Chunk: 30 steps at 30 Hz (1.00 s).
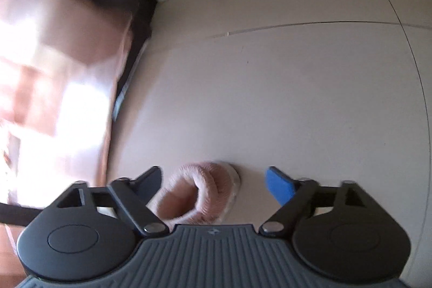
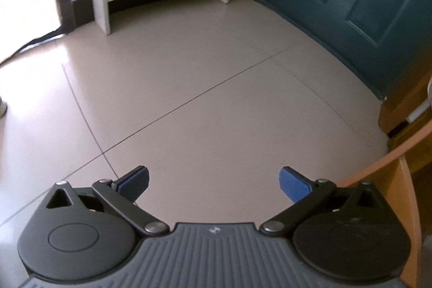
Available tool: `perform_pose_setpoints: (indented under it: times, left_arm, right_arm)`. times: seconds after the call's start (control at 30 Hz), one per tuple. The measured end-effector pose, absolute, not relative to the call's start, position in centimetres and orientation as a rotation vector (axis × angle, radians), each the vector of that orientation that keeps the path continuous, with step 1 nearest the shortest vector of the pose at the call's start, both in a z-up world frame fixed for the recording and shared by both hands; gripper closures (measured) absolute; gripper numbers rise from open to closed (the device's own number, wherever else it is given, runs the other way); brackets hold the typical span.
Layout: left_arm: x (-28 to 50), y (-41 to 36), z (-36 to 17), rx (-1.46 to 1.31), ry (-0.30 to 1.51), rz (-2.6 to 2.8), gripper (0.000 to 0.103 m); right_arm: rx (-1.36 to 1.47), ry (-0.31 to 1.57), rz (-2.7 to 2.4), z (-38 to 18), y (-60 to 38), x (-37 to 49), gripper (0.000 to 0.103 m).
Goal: Organize scattered shoes
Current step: 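Close the left tool on the second pink fuzzy slipper's heel and lift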
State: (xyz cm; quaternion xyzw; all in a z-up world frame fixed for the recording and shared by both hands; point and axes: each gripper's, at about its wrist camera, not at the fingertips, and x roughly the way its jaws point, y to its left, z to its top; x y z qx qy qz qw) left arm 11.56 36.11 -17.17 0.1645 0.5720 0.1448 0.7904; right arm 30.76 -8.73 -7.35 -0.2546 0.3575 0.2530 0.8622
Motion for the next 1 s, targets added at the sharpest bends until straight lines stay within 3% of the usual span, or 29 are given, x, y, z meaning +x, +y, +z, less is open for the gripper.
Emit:
perform_pose_setpoints:
  times: [0.13, 0.33, 0.4, 0.43, 0.53, 0.6, 0.8, 1.0]
  left_arm:
    - [11.3, 36.5, -18.2, 0.397, 1.248, 0.313, 0.016]
    - [12.3, 38.5, -21.8, 0.298, 1.267, 0.326, 0.013]
    - [12.9, 39.2, -23.7, 0.248, 1.292, 0.337, 0.034]
    - [13.0, 39.2, -24.9, 0.224, 1.307, 0.339, 0.053]
    - [12.8, 38.6, -25.1, 0.146, 1.275, 0.329, 0.058]
    - [12.7, 37.8, -24.4, 0.098, 1.239, 0.308, 0.075]
    - [14.2, 32.2, -23.9, 0.073, 1.204, 0.131, 0.076]
    - [16.4, 21.0, -24.2, 0.260, 1.181, -0.096, 0.076]
  right_arm:
    - [-0.579, 0.741, 0.558, -7.3, -7.6, 29.7, 0.001]
    - [-0.544, 0.757, 0.563, -7.2, -7.3, 29.7, 0.001]
    - [-0.534, 0.761, 0.565, -7.1, -7.2, 29.7, 0.001]
    - [-0.529, 0.765, 0.567, -7.1, -7.1, 29.7, 0.001]
    - [-0.535, 0.760, 0.570, -7.0, -6.8, 29.3, 0.001]
    - [-0.538, 0.753, 0.574, -6.8, -6.8, 29.0, 0.001]
    - [-0.541, 0.764, 0.573, -6.8, -7.5, 28.5, 0.001]
    - [-0.556, 0.771, 0.590, -6.8, -10.0, 25.8, 0.001]
